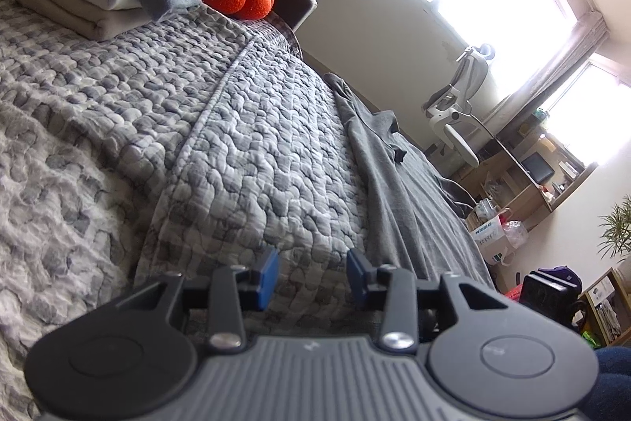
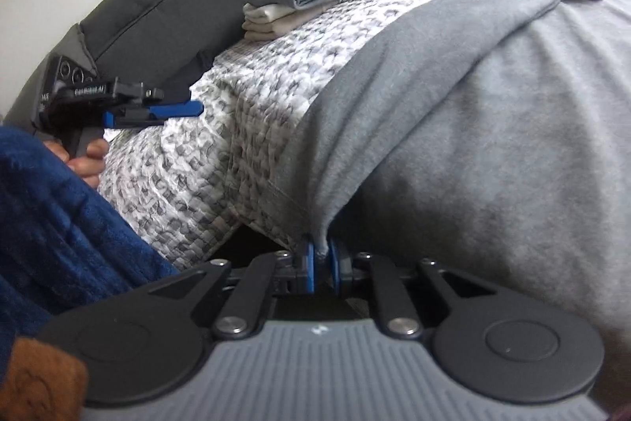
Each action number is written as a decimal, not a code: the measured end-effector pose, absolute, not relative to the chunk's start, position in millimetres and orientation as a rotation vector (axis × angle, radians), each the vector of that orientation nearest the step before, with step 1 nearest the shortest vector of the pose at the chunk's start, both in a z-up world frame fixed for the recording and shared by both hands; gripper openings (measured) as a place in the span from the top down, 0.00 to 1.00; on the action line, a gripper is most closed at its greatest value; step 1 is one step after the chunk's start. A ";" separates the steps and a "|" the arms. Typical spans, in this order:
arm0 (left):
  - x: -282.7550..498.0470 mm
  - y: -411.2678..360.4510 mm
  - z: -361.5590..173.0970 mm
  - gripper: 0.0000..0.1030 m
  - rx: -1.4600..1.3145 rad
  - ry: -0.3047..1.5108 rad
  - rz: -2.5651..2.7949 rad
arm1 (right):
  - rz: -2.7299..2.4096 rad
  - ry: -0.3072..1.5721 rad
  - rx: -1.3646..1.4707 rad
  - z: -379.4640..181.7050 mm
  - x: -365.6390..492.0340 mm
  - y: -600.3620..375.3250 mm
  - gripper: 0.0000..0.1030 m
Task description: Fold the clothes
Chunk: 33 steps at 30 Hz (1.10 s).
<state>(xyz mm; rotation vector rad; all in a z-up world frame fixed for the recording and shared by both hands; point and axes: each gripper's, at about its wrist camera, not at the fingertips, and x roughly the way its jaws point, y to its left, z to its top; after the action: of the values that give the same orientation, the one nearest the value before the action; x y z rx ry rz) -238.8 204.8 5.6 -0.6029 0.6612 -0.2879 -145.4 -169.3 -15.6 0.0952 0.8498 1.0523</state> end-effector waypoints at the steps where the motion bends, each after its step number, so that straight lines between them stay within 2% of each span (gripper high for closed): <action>1: -238.0 205.4 4.8 0.62 -0.611 0.662 -0.289 | 1.037 0.833 0.128 -8.9 -142.9 -174.8 0.84; 2: -237.2 206.0 4.0 0.62 -0.619 0.663 -0.290 | 1.016 0.823 0.167 -3.4 -139.1 -180.8 0.81; 4: -235.7 204.7 4.1 0.62 -0.620 0.664 -0.291 | 0.973 0.811 0.215 3.4 -132.1 -190.7 0.55; 5: -235.0 203.8 4.3 0.62 -0.619 0.664 -0.292 | 0.952 0.809 0.218 4.4 -129.2 -194.2 0.53; 23: -221.8 185.0 9.3 0.61 -0.556 0.682 -0.333 | 0.833 0.810 0.398 -2.2 -106.7 -229.1 0.53; 33: -198.0 176.2 8.1 0.61 -0.548 0.696 -0.372 | 0.846 0.816 0.469 -6.3 -91.3 -214.7 0.53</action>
<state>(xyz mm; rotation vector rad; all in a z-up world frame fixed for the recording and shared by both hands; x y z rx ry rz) -198.0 176.2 8.1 -0.5478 0.6962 -0.3716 -91.3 -214.7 -6.3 0.4686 0.8155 0.8460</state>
